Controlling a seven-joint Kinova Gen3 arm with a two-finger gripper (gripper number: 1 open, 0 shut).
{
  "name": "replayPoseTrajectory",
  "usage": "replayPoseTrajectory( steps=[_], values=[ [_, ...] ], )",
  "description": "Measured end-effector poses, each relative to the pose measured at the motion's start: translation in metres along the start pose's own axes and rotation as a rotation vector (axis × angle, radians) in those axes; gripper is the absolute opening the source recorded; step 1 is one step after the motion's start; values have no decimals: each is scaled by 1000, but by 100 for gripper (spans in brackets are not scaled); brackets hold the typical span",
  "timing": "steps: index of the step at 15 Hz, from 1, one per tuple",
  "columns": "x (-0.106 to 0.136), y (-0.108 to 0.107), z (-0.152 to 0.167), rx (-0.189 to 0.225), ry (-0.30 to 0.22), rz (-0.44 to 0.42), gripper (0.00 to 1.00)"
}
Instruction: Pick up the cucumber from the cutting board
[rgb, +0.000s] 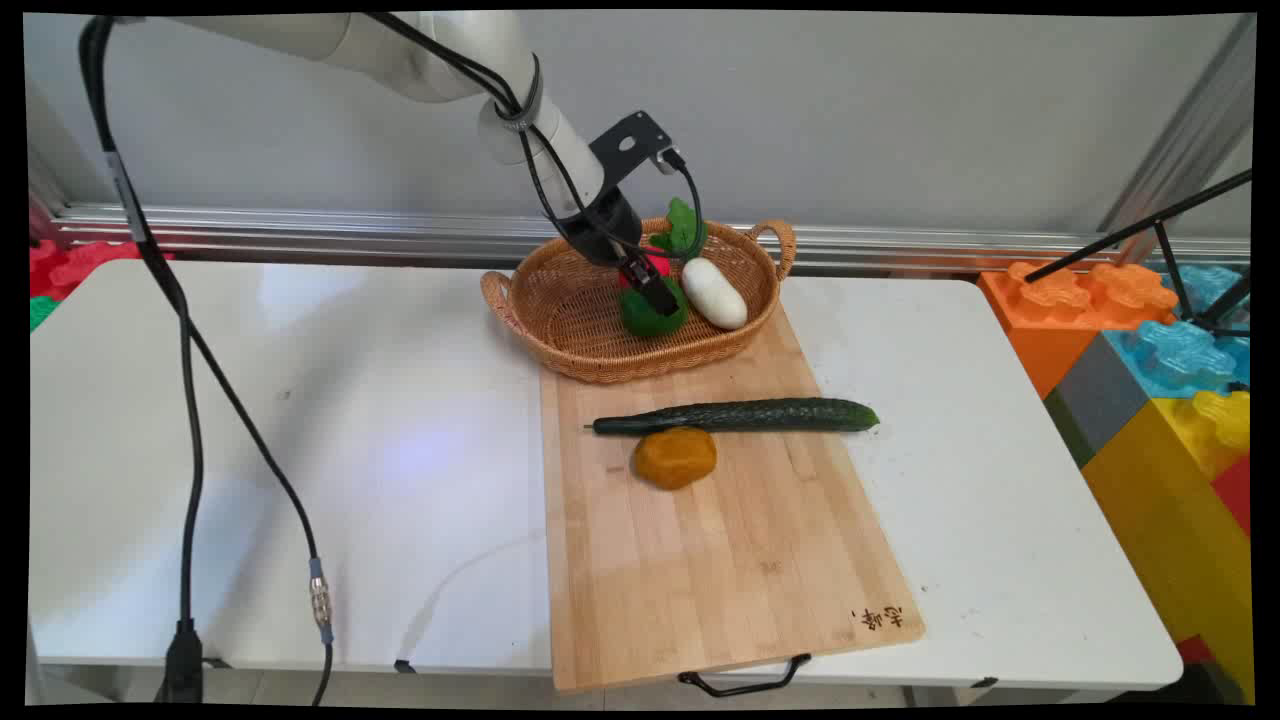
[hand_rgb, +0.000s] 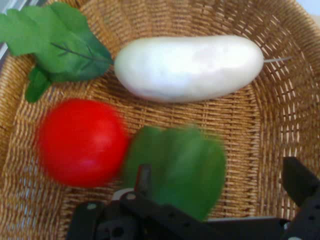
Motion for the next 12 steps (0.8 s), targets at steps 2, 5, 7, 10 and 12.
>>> replayPoseTrajectory(
  steps=[2,5,7,10,12],
  values=[
    [1,-2,2,-5,9,18,100],
    [8,6,-2,-16,31,69,100],
    [14,15,-7,-22,42,103,100],
    [21,38,-15,-51,49,158,100],
    [23,51,-17,-73,45,183,100]
  ],
)
